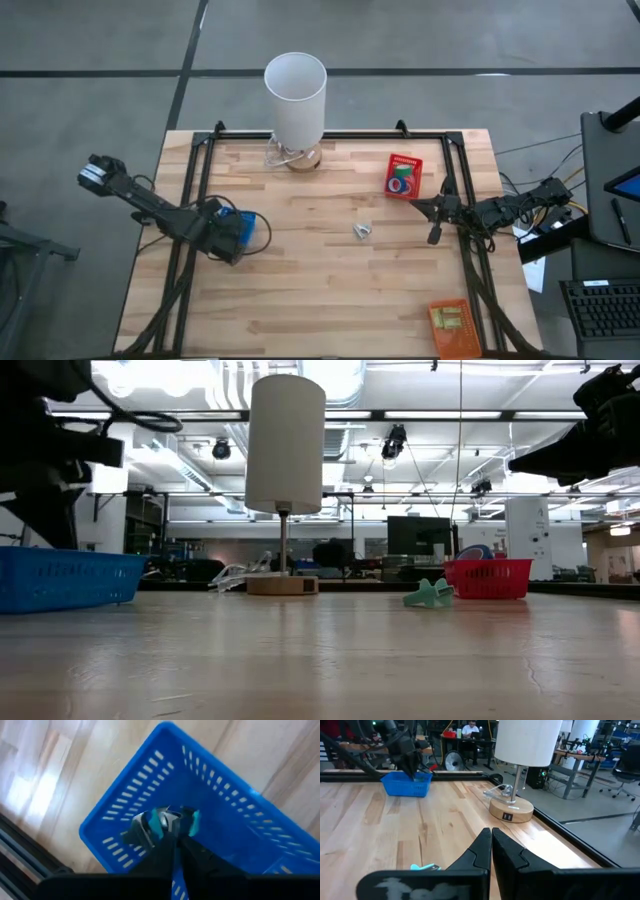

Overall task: Pick and place Stapler, Stapler remover, tape
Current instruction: Put the black staple remover into the blue bin, then put the light blue staple remover into the blue bin

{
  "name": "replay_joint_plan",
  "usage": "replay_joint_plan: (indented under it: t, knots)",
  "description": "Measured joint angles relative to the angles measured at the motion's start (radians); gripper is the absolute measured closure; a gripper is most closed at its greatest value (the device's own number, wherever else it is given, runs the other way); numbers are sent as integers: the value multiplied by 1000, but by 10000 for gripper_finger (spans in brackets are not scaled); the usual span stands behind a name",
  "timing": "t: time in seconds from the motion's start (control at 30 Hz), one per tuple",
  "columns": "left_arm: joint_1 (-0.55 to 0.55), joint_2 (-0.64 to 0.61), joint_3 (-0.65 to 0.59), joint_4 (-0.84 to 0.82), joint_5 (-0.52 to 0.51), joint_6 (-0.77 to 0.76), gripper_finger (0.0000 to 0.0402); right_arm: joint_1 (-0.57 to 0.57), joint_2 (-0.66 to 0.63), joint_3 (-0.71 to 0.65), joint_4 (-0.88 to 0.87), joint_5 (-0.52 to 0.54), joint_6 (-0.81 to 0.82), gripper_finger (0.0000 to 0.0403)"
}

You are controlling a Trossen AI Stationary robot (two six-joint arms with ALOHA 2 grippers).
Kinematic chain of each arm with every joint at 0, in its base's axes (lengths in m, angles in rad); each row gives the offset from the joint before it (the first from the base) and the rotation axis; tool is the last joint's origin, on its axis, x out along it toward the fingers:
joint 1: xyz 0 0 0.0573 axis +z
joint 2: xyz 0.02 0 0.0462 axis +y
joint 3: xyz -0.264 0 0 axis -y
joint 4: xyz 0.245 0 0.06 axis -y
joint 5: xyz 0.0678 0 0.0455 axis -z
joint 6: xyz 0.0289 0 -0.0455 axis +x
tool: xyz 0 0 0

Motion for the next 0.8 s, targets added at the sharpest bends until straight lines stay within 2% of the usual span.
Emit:
replay_joint_plan:
  t: [0.27, 0.37, 0.43, 0.5, 0.57, 0.7, 0.8]
  knots:
    - [0, 0, 44, 1, -49, -23, 310, 0, 0, 0, 0, 0, 1, 394]
    - [0, 0, 102, 30, -135, 11, 288, 0, 0, 0, 0, 0, 1, 394]
    - [0, 0, 132, 100, -230, 66, 277, 0, 0, 0, 0, 0, 1, 394]
    - [1, 0, 140, 260, -332, 171, 272, 0, 0, 0, 0, 0, 0, 394]
    - [11, 2, 130, 473, -363, 345, 271, 0, 0, 0, 0, 0, 2, 394]
    - [43, 39, 85, 943, -322, 639, 275, 0, 0, 0, 0, 0, 1, 394]
    - [73, 88, 66, 1197, -186, 850, 279, 0, 0, 0, 0, 0, 0, 394]
